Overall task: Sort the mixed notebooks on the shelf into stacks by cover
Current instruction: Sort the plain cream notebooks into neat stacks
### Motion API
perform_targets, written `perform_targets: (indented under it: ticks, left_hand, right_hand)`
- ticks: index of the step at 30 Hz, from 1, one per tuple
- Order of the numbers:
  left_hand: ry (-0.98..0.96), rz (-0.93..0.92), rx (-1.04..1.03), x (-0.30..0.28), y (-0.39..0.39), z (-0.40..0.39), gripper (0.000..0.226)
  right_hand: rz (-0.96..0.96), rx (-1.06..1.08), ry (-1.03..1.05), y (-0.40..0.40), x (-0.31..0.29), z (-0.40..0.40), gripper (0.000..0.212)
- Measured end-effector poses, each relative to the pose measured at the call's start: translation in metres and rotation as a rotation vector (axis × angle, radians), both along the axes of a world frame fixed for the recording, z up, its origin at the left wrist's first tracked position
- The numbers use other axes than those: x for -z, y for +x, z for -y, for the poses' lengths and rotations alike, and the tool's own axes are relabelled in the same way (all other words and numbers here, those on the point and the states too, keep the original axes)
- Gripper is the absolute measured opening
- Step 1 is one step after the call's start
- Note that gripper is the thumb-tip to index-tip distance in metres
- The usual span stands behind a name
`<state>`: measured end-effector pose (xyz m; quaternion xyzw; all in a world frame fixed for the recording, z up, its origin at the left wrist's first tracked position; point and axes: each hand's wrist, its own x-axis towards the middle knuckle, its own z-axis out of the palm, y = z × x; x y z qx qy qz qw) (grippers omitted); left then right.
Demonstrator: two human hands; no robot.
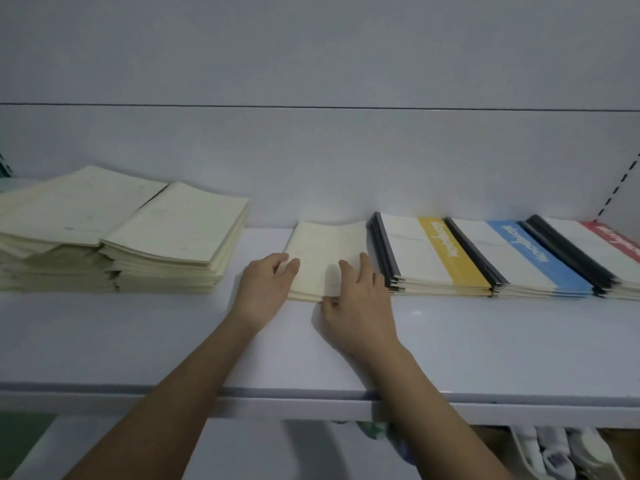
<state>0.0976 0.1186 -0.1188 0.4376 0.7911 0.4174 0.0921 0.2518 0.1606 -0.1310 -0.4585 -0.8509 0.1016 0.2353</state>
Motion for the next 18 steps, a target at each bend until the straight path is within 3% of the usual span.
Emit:
perform_targets:
  ticks: [8, 12, 16, 18]
  left_hand:
    - [-0.001, 0.002, 0.014, -0.002, 0.002, 0.003, 0.036]
    - [-0.034, 0.042, 0.096, -0.001, 0.003, 0.005, 0.029]
    - [-0.106, 0.014, 0.202, 0.001, 0.002, 0.007, 0.086]
    - [-0.126, -0.005, 0.238, 0.001, 0.000, 0.005, 0.096]
  right_hand:
    - [0.054, 0.037, 0.195, -0.010, 0.001, 0.006, 0.033]
    - [0.077, 0.080, 0.164, -0.006, -0.003, 0.002, 0.037]
    - [0.075, 0.072, 0.136, -0.003, -0.004, 0.005, 0.035]
    - [0.066, 0.066, 0.148, -0.003, -0.002, 0.004, 0.034]
